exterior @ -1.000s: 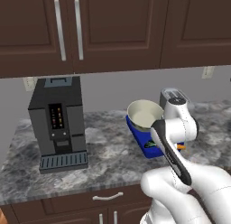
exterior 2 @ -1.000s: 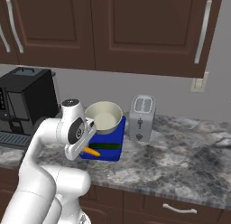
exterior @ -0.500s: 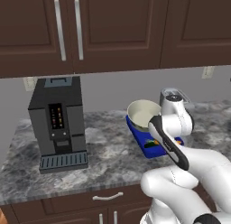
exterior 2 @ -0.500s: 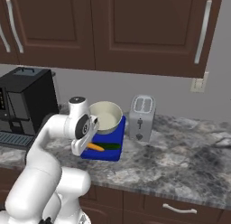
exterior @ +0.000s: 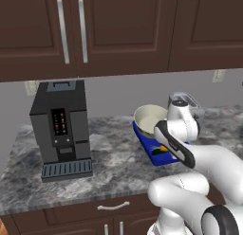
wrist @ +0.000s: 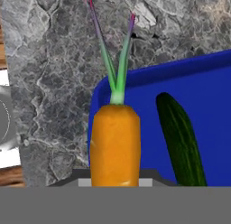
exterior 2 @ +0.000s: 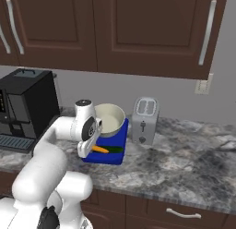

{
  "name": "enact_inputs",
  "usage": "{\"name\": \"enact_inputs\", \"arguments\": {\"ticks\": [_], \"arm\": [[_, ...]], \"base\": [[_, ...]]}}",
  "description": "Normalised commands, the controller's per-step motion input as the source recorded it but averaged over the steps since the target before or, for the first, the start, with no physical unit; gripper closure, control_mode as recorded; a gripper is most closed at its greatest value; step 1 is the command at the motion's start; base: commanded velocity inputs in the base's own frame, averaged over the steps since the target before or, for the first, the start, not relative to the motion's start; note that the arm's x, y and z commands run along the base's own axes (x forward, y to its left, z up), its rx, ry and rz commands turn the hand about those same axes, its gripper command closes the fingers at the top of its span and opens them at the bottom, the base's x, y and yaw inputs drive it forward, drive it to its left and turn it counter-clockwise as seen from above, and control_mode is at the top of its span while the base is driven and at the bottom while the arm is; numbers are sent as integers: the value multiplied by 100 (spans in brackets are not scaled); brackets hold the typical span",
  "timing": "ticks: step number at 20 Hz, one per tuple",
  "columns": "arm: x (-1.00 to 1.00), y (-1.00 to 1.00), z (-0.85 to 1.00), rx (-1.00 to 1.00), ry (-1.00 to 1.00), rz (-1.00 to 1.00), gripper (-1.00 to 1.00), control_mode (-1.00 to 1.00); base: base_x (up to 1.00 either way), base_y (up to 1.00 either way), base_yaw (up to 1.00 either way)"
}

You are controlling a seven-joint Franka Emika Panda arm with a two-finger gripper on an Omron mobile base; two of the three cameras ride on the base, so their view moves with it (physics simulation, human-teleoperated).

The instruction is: Place the two vegetables and bowl onto the tray for setting up a vegetable dip station.

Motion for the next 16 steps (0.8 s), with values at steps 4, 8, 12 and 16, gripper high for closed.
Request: {"name": "enact_inputs", "arguments": {"ticks": [4, 8, 12, 16], "arm": [[23, -4, -20, 2, 0, 0, 100, -100], [17, -5, -21, 3, 0, 0, 100, -100], [8, -3, -19, 5, 0, 0, 100, -100], [13, -4, -15, 4, 0, 1, 100, -100]], "base": [[0, 0, 0], [0, 0, 0], [0, 0, 0], [0, 0, 0]]}}
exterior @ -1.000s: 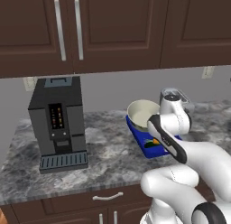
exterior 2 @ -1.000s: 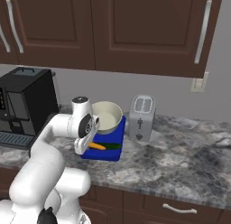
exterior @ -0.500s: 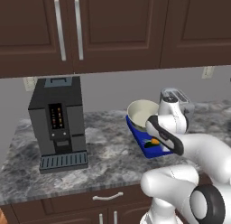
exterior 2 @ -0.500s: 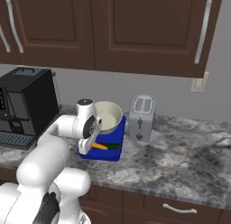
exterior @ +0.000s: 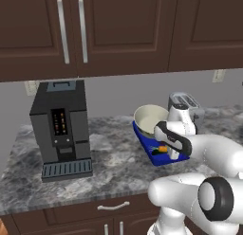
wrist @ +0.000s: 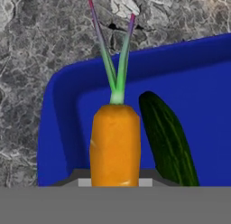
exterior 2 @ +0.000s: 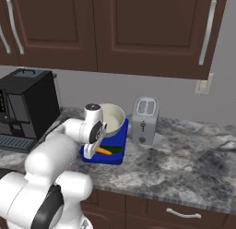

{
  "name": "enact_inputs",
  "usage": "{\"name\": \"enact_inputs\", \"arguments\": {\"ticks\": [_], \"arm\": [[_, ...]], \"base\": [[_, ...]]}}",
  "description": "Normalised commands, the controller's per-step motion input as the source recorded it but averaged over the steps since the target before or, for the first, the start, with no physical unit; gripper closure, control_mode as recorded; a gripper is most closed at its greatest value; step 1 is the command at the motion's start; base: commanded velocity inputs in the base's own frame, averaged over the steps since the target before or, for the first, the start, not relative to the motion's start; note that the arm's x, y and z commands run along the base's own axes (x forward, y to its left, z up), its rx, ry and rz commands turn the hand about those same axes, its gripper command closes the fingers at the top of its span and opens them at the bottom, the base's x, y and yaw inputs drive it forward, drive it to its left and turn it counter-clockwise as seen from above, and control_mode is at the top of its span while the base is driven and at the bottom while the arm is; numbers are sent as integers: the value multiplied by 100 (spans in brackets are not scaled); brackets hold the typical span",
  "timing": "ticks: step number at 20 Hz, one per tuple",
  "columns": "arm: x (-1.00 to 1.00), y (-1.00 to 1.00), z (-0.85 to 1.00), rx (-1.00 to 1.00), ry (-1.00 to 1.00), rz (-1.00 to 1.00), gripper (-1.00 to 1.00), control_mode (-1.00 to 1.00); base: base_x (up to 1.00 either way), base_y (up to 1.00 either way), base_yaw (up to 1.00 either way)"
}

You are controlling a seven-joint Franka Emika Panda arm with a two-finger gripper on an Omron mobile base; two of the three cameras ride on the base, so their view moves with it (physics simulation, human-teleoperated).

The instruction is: Place the two vegetables and bowl onto the tray for setting up a vegetable dip station.

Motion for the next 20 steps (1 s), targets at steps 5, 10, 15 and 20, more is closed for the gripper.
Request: {"name": "enact_inputs", "arguments": {"ticks": [5, 10, 15, 20], "arm": [[7, -4, -15, 5, 0, 5, 100, -100], [13, -1, -13, 4, 0, 4, 100, -100], [16, 0, -10, 2, 2, 1, 100, -100], [11, 0, -11, 2, 3, 0, 100, -100]], "base": [[0, 0, 0], [0, 0, 0], [0, 0, 0], [0, 0, 0]]}}
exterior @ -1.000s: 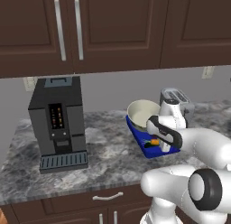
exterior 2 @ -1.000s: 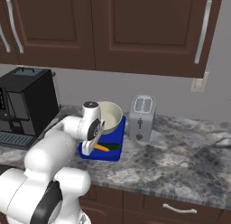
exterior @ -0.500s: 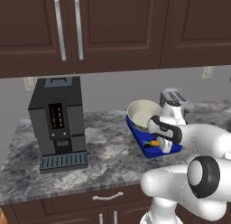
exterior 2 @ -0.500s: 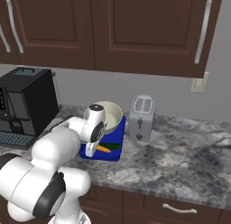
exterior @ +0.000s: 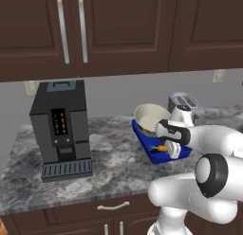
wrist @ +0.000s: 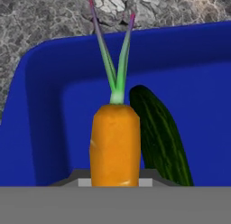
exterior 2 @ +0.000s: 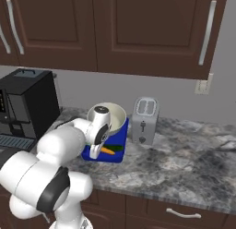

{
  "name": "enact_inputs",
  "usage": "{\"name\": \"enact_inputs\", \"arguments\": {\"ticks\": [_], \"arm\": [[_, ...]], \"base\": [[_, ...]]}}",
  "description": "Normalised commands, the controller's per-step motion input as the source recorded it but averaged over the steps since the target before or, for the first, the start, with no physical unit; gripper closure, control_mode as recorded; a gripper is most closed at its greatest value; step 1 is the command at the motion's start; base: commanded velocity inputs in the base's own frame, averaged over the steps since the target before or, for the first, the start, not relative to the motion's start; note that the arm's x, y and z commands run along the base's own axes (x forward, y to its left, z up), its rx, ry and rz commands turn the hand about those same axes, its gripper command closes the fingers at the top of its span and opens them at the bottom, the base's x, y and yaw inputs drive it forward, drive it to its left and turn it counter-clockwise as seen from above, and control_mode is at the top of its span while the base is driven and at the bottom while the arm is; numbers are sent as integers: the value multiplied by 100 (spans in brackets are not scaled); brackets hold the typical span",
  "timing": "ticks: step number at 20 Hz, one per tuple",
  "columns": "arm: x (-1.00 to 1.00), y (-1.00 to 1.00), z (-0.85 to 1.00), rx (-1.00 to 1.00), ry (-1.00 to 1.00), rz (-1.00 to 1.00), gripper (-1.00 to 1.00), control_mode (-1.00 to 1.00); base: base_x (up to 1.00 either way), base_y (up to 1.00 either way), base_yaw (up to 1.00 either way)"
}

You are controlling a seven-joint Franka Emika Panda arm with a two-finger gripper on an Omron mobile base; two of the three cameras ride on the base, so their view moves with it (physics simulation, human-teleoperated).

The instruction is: Place the two vegetables and bowl onto the tray for setting up a vegetable dip station.

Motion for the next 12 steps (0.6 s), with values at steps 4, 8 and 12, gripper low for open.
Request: {"name": "enact_inputs", "arguments": {"ticks": [4, 8, 12], "arm": [[2, 0, -13, 3, 4, 0, 100, -100], [0, 1, -13, 2, 4, 0, 100, -100], [0, 7, -13, 0, 4, 0, -100, -100]], "base": [[0, 0, 0], [0, 0, 0], [0, 0, 0]]}}
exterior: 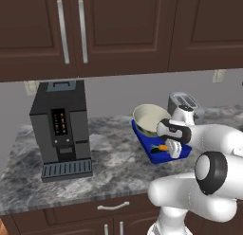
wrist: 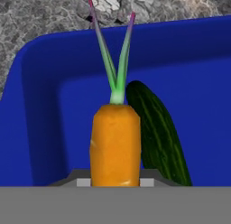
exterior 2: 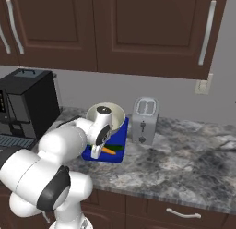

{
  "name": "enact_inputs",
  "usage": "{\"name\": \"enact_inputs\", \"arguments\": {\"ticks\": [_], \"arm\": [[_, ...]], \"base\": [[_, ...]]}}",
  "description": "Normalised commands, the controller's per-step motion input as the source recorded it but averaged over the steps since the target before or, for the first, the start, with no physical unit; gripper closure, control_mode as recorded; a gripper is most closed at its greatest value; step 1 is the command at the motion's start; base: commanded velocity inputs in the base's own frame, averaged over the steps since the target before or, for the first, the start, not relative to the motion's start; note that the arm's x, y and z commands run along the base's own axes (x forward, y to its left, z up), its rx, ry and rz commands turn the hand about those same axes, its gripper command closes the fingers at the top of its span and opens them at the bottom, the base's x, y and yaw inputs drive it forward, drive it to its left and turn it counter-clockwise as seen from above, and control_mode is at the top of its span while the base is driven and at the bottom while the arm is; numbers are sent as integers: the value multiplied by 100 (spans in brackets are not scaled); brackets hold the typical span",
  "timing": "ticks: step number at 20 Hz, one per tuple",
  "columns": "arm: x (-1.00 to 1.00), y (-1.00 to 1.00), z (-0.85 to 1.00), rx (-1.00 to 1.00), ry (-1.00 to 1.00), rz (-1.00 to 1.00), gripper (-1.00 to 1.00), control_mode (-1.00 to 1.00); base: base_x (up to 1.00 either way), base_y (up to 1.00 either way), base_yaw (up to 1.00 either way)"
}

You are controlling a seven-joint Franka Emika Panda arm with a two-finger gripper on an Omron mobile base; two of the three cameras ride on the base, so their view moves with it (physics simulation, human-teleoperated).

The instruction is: Place the two vegetables and bowl onto the tray for setting up a vegetable dip station.

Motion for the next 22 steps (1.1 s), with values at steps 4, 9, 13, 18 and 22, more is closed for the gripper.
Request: {"name": "enact_inputs", "arguments": {"ticks": [4, 9, 13, 18, 22], "arm": [[-1, 9, -8, 0, 3, 0, -100, -100], [-2, 4, -2, 0, 1, 0, -100, -100], [-7, 4, 5, 0, 0, 0, -100, -100], [-19, 4, 14, 0, 0, 0, -100, -100], [-17, 4, 7, 0, 4, -1, -100, -100]], "base": [[0, 0, 0], [0, 0, 0], [0, 0, 0], [0, 0, 0], [0, 0, 0]]}}
